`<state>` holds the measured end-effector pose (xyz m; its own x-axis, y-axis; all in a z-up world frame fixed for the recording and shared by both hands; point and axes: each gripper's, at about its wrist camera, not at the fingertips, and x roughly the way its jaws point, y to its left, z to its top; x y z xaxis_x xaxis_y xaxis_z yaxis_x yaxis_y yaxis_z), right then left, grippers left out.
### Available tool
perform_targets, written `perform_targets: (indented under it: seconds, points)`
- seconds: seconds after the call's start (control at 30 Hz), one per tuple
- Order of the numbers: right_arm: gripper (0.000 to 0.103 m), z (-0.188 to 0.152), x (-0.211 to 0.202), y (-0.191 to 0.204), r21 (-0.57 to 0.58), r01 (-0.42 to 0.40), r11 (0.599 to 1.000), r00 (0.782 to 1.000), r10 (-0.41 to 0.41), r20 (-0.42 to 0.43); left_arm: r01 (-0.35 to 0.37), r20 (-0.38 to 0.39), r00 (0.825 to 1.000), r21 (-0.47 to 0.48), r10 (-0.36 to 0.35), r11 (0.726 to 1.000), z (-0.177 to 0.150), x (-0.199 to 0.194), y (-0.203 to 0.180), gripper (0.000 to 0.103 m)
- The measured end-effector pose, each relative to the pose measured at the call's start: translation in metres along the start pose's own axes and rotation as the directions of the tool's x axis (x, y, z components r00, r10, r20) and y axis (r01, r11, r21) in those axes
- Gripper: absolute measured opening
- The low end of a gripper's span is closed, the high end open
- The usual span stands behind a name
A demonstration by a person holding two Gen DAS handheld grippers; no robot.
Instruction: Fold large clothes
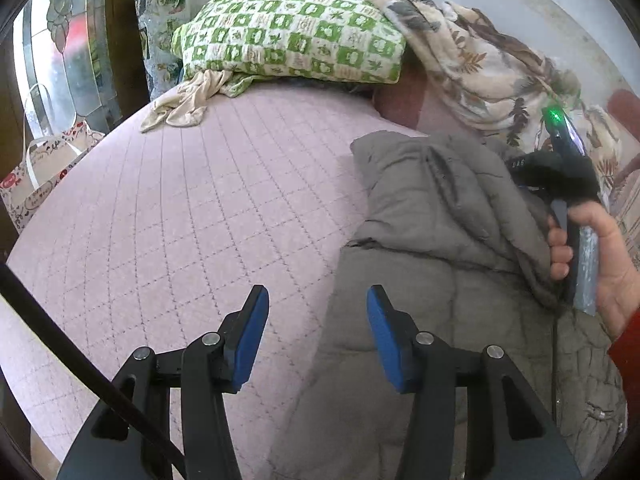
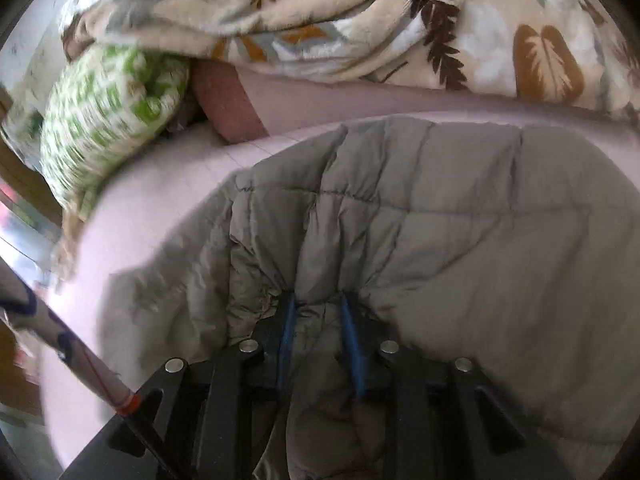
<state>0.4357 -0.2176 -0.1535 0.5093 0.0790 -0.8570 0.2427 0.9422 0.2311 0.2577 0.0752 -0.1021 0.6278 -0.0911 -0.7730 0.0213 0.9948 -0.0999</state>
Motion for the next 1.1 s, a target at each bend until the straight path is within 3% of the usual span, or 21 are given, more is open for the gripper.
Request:
perform_targets:
  seconds: [0.1,0.2,0.27,0.37,0.5,0.57,0.63,0.73,0.83,0.9,1.0,1.1]
  points:
    - [0.026,0.008,-0.009,0.009,-0.033,0.051,0.998,0.999,-0.051,-0.009,0.027,-0.023,0.999,-0.032,-0.027,0.999,0.000,0.003,0.008,0.050]
    - [0.026,0.007,-0.059,0.029,-0.107,0.073,0.992,0.989,-0.058,0.140,0.019,-0.017,1.000,-0.043,-0.020,0.999,0.001,0.001,0.012,0.050]
    - [0.026,-0.003,-0.081,0.040,-0.138,0.016,0.990,0.983,0.010,0.182,0.015,-0.009,1.000,-0.044,-0.015,0.999,0.000,-0.002,0.011,0.050]
    - [0.027,-0.022,-0.067,0.051,-0.154,-0.045,0.987,0.993,0.060,0.097,0.002,-0.011,1.000,-0.029,-0.002,1.000,-0.001,0.000,0.008,0.050]
    - [0.032,-0.040,-0.030,0.068,-0.288,0.097,0.953,0.995,-0.084,0.056,-0.020,0.002,1.000,0.012,0.020,1.000,-0.002,-0.002,-0.002,0.050]
    - [0.032,-0.035,-0.048,0.070,-0.299,0.096,0.950,0.995,-0.081,0.060,-0.034,0.022,0.999,0.034,0.033,0.999,-0.002,-0.007,-0.007,0.050]
    - [0.032,-0.030,-0.081,0.060,-0.260,0.017,0.966,0.995,0.010,0.101,-0.046,0.042,0.998,0.056,0.044,0.997,-0.003,-0.010,-0.010,0.050]
    - [0.033,-0.032,-0.128,0.034,-0.199,-0.005,0.980,0.981,0.044,0.190,-0.064,0.050,0.997,0.086,0.060,0.994,-0.005,-0.010,-0.014,0.050]
    - [0.034,-0.035,-0.141,-0.002,-0.144,0.078,0.986,0.970,-0.042,0.238,-0.055,0.024,0.998,0.087,0.053,0.995,-0.006,-0.004,-0.015,0.050]
    - [0.033,-0.041,-0.122,-0.032,-0.103,0.166,0.981,0.972,-0.145,0.187,-0.043,0.007,0.999,0.078,0.043,0.996,-0.006,-0.002,-0.015,0.050]
    - [0.033,-0.051,-0.073,-0.064,-0.078,0.190,0.979,0.981,-0.187,0.041,-0.033,-0.002,0.999,0.063,0.033,0.997,-0.005,-0.001,-0.014,0.050]
    - [0.032,-0.049,-0.077,-0.069,-0.085,0.184,0.979,0.982,-0.180,0.052,-0.037,0.003,0.999,0.061,0.037,0.997,-0.004,-0.002,-0.015,0.050]
